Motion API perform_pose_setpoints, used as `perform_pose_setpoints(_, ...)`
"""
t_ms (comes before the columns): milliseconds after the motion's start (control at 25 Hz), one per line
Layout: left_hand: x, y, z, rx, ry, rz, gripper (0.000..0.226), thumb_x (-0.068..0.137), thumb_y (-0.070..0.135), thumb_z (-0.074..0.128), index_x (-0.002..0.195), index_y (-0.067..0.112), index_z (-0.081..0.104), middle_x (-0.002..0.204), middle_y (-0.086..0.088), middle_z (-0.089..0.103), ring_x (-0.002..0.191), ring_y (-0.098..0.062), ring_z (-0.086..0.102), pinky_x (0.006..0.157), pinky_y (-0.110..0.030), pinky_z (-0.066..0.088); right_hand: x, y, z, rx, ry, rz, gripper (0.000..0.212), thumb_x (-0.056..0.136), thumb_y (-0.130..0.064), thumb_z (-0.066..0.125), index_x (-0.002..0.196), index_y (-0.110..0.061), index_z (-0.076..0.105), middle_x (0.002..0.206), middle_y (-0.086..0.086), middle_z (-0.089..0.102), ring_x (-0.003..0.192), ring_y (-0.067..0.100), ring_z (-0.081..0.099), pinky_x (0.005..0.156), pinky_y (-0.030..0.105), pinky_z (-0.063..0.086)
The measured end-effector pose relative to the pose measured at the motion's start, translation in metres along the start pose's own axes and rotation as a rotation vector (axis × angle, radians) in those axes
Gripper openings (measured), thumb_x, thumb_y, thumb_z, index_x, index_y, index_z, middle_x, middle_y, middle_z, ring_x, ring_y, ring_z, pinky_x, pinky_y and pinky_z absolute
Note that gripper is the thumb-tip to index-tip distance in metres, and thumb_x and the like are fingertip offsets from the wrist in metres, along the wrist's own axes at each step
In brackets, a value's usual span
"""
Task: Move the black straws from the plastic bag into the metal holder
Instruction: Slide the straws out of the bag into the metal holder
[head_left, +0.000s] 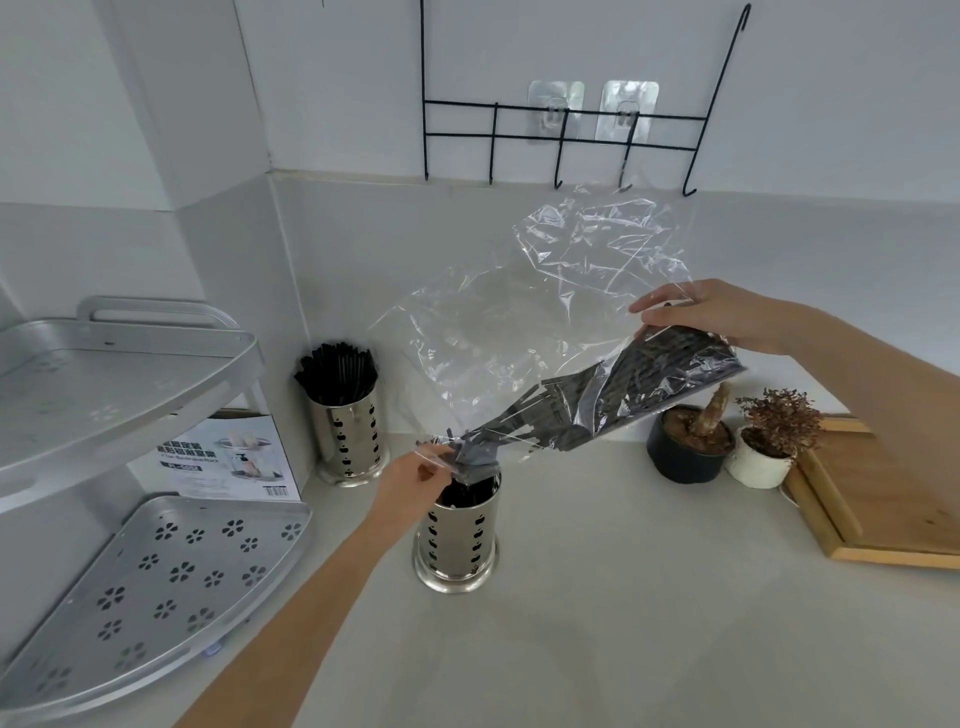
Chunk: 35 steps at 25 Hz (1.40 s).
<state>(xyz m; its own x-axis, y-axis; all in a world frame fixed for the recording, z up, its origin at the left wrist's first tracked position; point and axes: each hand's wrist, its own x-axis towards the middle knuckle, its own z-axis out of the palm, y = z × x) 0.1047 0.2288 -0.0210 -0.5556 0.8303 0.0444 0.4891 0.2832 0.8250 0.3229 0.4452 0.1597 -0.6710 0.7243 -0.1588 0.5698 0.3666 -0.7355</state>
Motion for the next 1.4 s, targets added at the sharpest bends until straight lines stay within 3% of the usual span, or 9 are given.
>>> perform_pose_setpoints(120, 0.006, 0.002, 0.008, -0.096, -0.035, -0.053, 0.018, 0.083, 0.009, 0.052, 0.088, 0.017, 0.067, 0.085, -0.003, 0.067, 0.077, -0.022, 0.059, 0.067, -0.019, 0.041, -0.001, -0.003, -0.004, -0.009, 0.005, -0.013, 0.033, 0.087, -0.022, 0.058, 0.118, -0.013, 0.056, 0.113, 0.016, 0.062, 0.096, 0.028, 0.061, 0.073, 0.028, 0.051)
perform_pose_setpoints(440, 0.011, 0.001, 0.019, 0.107, -0.159, -0.130, 0.033, 0.090, 0.016, 0.042, 0.060, 0.021, 0.055, 0.061, 0.000, 0.053, 0.049, -0.009, 0.040, 0.051, -0.019, 0.032, -0.001, -0.014, -0.001, -0.049, -0.016, -0.063, 0.028, 0.089, -0.018, 0.054, 0.116, -0.013, 0.055, 0.093, 0.003, 0.068, 0.082, 0.012, 0.065, 0.061, 0.014, 0.051)
perform_pose_setpoints(640, 0.010, -0.005, 0.014, 0.009, -0.084, -0.123, 0.005, 0.084, 0.007, 0.048, 0.080, 0.009, 0.051, 0.060, 0.003, 0.048, 0.060, -0.016, 0.049, 0.056, -0.022, 0.040, 0.003, -0.023, 0.005, -0.068, -0.015, -0.068, 0.028, 0.089, -0.017, 0.055, 0.117, -0.012, 0.055, 0.089, -0.001, 0.067, 0.073, -0.001, 0.063, 0.051, 0.004, 0.046)
perform_pose_setpoints(800, 0.007, -0.006, 0.012, -0.078, -0.034, -0.123, 0.017, 0.081, 0.002, 0.052, 0.071, 0.011, 0.041, 0.077, 0.004, 0.044, 0.077, -0.022, 0.053, 0.069, -0.029, 0.044, 0.005, -0.028, 0.008, -0.085, -0.039, -0.081, 0.028, 0.088, -0.018, 0.055, 0.115, -0.013, 0.056, 0.091, 0.001, 0.068, 0.082, 0.008, 0.064, 0.068, 0.016, 0.050)
perform_pose_setpoints(960, 0.006, -0.008, 0.011, -0.059, -0.015, -0.088, 0.014, 0.082, 0.004, 0.052, 0.092, 0.004, 0.041, 0.069, 0.000, 0.050, 0.073, -0.025, 0.056, 0.069, -0.036, 0.048, 0.003, -0.034, 0.008, -0.079, -0.038, -0.096, 0.025, 0.088, -0.015, 0.056, 0.113, -0.011, 0.057, 0.090, 0.001, 0.067, 0.071, 0.001, 0.068, 0.057, 0.009, 0.050)
perform_pose_setpoints(1080, 0.004, -0.011, 0.009, 0.008, -0.008, -0.039, 0.006, 0.084, 0.006, 0.048, 0.088, 0.009, 0.047, 0.057, 0.002, 0.046, 0.057, -0.014, 0.048, 0.056, -0.025, 0.040, 0.002, -0.041, 0.009, -0.067, -0.020, -0.102, 0.024, 0.088, -0.013, 0.055, 0.112, -0.010, 0.056, 0.090, 0.002, 0.066, 0.064, -0.003, 0.067, 0.051, 0.006, 0.048)
perform_pose_setpoints(1200, 0.003, -0.016, 0.005, 0.070, 0.022, -0.050, 0.008, 0.084, 0.010, 0.047, 0.076, 0.009, 0.050, 0.063, 0.003, 0.048, 0.056, -0.015, 0.049, 0.056, -0.029, 0.043, 0.003, -0.049, 0.013, -0.127, -0.023, -0.105, 0.025, 0.087, -0.017, 0.057, 0.112, -0.014, 0.058, 0.092, 0.001, 0.067, 0.075, 0.002, 0.065, 0.056, 0.008, 0.049)
perform_pose_setpoints(1320, 0.001, -0.019, 0.002, 0.117, 0.019, -0.037, 0.022, 0.084, 0.014, 0.048, 0.097, 0.000, 0.059, 0.084, 0.010, 0.048, 0.072, -0.027, 0.060, 0.068, -0.036, 0.048, 0.006, -0.056, 0.019, -0.166, -0.036, -0.115, 0.026, 0.087, -0.019, 0.058, 0.112, -0.015, 0.059, 0.090, -0.004, 0.067, 0.080, 0.005, 0.063, 0.066, 0.016, 0.046)
perform_pose_setpoints(1400, 0.000, -0.022, 0.003, 0.127, 0.012, -0.042, 0.029, 0.084, 0.014, 0.046, 0.105, -0.003, 0.057, 0.075, 0.018, 0.043, 0.060, -0.021, 0.055, 0.058, -0.031, 0.042, 0.007, -0.061, 0.023, -0.174, -0.047, -0.126, 0.024, 0.087, -0.018, 0.058, 0.111, -0.015, 0.059, 0.090, -0.004, 0.066, 0.078, 0.003, 0.064, 0.073, 0.019, 0.047)
